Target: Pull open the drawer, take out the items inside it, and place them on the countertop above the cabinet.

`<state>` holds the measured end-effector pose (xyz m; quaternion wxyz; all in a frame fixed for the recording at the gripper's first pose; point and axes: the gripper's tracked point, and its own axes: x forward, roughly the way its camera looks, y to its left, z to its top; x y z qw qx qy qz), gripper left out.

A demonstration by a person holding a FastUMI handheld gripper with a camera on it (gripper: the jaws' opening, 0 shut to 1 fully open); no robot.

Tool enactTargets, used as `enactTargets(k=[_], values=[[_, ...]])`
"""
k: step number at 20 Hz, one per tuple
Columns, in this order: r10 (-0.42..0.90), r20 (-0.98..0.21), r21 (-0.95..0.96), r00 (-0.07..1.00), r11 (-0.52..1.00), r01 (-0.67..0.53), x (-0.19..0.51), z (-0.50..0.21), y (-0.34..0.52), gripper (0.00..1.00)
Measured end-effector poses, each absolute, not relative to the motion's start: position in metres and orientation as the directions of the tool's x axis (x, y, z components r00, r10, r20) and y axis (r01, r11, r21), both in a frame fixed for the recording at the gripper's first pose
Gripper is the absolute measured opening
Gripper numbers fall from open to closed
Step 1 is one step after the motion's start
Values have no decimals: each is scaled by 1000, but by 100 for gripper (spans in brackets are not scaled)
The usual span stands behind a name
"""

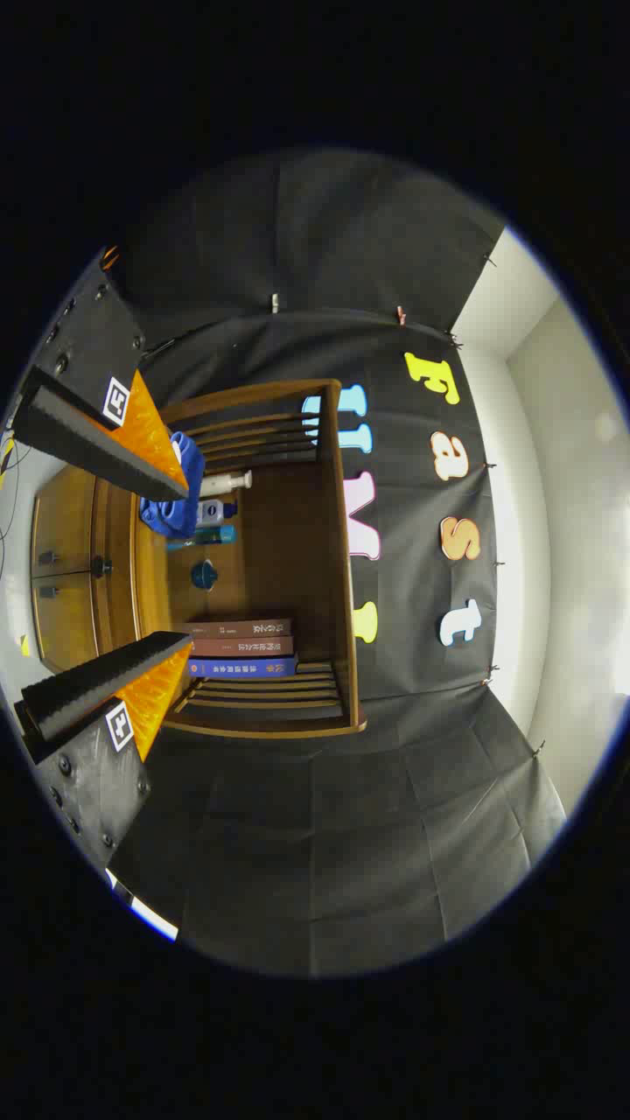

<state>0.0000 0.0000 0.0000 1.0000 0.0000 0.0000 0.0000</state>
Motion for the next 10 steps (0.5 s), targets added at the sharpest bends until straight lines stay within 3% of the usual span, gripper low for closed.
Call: enactTargets(k=[10], values=[[-6, -6, 11, 1000, 1000, 6, 1, 3, -14, 98]])
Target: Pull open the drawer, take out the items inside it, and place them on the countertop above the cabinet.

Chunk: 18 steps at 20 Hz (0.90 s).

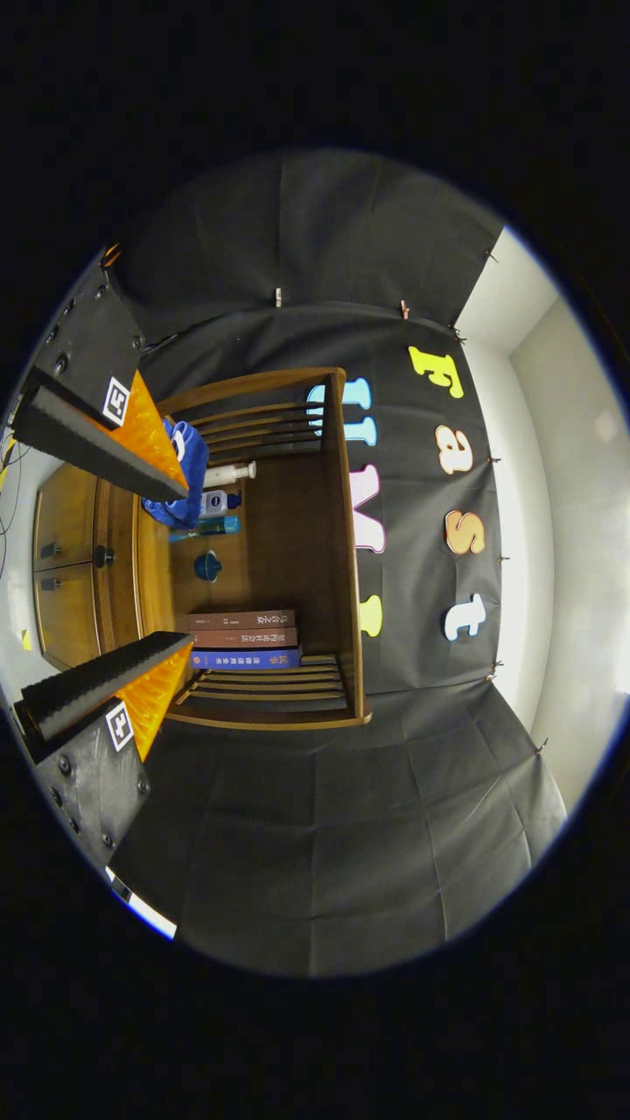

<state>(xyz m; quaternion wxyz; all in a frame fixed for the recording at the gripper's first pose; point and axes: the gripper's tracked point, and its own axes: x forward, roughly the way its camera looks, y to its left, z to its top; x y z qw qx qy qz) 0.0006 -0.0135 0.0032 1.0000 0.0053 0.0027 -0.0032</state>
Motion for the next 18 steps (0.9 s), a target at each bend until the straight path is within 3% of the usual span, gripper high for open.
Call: enactTargets(k=[13, 18], values=[[27, -18, 11, 999, 1000, -27, 0, -3, -17, 98], [53, 50, -16, 997, 999, -52, 3, -13, -10, 98]])
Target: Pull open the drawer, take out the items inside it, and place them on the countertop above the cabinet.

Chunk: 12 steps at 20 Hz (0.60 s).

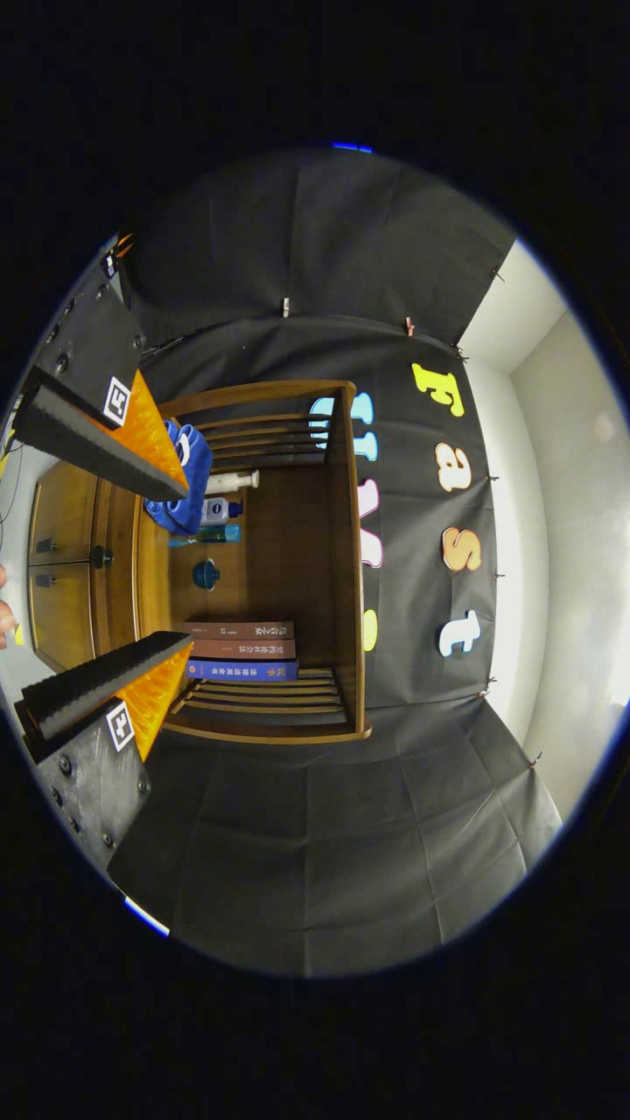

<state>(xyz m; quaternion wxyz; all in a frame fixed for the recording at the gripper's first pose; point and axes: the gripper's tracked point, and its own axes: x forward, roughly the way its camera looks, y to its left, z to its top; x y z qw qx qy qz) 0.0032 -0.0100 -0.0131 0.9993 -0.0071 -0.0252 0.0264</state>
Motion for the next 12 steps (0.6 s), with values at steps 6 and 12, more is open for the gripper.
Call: enactTargets(k=[6, 12], values=[[31, 75, -28, 997, 999, -29, 22, -73, -8, 98], [21, -42, -53, 999, 998, -23, 71, -166, 0, 98]])
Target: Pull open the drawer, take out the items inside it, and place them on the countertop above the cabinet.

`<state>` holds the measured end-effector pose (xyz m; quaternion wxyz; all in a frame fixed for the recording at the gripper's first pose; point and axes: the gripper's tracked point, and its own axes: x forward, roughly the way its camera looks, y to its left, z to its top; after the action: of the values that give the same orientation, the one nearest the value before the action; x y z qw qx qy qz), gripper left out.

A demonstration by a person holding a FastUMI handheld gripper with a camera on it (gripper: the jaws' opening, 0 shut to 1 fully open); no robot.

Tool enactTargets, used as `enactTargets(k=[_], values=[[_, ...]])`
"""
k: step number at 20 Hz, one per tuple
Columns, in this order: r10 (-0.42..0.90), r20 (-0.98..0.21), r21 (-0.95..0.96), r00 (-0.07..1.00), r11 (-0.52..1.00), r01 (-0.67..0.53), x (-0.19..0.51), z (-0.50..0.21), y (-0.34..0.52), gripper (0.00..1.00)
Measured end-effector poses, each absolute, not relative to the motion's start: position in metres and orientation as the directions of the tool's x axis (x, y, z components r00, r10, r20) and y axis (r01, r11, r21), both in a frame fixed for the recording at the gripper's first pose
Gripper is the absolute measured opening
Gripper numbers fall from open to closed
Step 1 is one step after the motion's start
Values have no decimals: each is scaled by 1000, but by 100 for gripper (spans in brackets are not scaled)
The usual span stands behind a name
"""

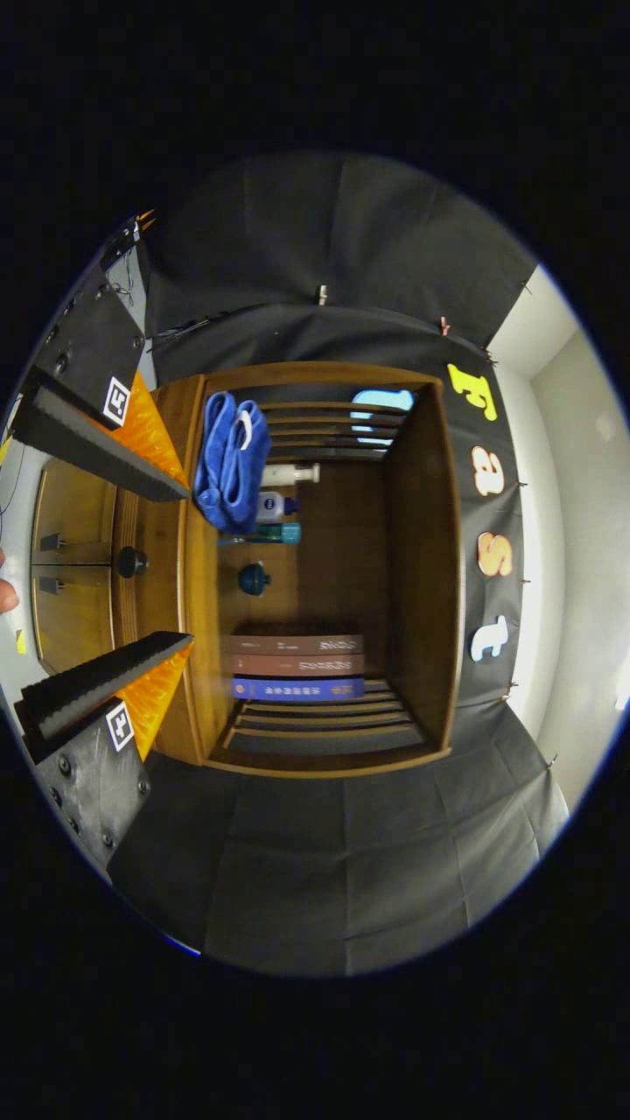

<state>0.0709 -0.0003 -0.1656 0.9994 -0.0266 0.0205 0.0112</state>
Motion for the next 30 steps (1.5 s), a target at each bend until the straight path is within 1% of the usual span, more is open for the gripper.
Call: enactTargets(k=[5, 11, 14, 15, 18, 21, 23, 26, 27, 30], values=[[6, -180, -69, 984, 997, -19, 128, -239, 5, 99], [-27, -223, -77, 975, 997, 10, 172, -284, 0, 100], [-49, -251, -53, 967, 998, 37, 182, -304, -8, 94], [-48, -263, -49, 964, 998, 37, 183, -314, -9, 94], [-45, -274, -56, 961, 998, 30, 187, -316, -5, 61], [-57, -314, -84, 948, 996, 32, 188, -326, -6, 56], [-48, -307, -77, 950, 997, 25, 186, -322, -9, 46], [-37, -305, -80, 952, 997, 13, 187, -326, -6, 46], [-40, -301, -86, 953, 996, 15, 185, -324, -6, 36], [-44, -297, -96, 954, 995, 17, 174, -322, -7, 35]])
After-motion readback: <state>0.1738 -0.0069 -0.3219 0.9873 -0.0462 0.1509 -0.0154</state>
